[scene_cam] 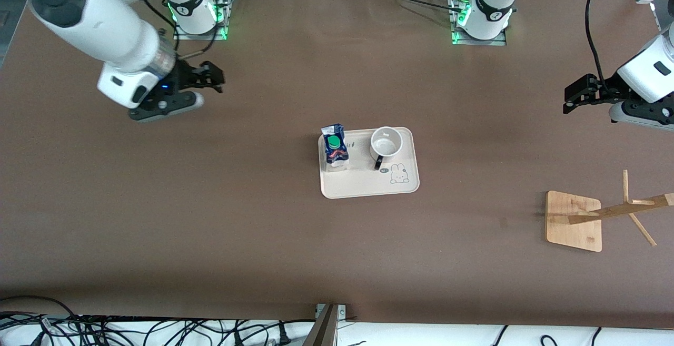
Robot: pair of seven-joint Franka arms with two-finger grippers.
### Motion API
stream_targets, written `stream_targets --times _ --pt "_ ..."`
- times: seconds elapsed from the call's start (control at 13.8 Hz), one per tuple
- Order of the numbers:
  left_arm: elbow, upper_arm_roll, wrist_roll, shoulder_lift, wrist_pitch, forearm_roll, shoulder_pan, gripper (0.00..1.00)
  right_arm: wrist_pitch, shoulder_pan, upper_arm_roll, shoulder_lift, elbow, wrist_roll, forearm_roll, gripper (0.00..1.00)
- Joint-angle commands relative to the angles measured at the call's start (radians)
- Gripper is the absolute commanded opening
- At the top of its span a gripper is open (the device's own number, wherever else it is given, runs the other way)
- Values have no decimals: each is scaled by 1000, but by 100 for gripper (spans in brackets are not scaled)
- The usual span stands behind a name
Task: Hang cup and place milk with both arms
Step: 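Reach the right gripper down to the milk carton on the tray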
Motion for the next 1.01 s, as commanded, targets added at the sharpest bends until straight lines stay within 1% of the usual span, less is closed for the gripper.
stream_targets --times 0.0,0.14,0.29,0.43,0.65,0.72,0.8,0.94 --pt "30 1 23 14 -8 -6 4 100 53 99 -9 149 141 82 20 100" --pt "30 2 23 14 -8 -8 4 100 118 165 -9 259 230 132 20 100" --pt "30 2 23 14 -10 -19 4 100 173 209 -9 363 316 197 18 100" --pt "30 4 22 14 -11 -20 4 100 217 237 -9 437 368 261 17 100" --pt "33 2 23 14 -11 -10 -7 100 294 292 -14 500 385 323 6 100" --pt "53 -1 22 20 -11 -10 -13 100 306 304 -14 511 385 332 -2 100" --pt "91 -2 25 50 -16 -6 -15 100 309 314 -14 520 385 335 -17 100" --pt "110 -1 69 64 -16 -8 -9 100 310 331 -15 532 384 338 -25 100"
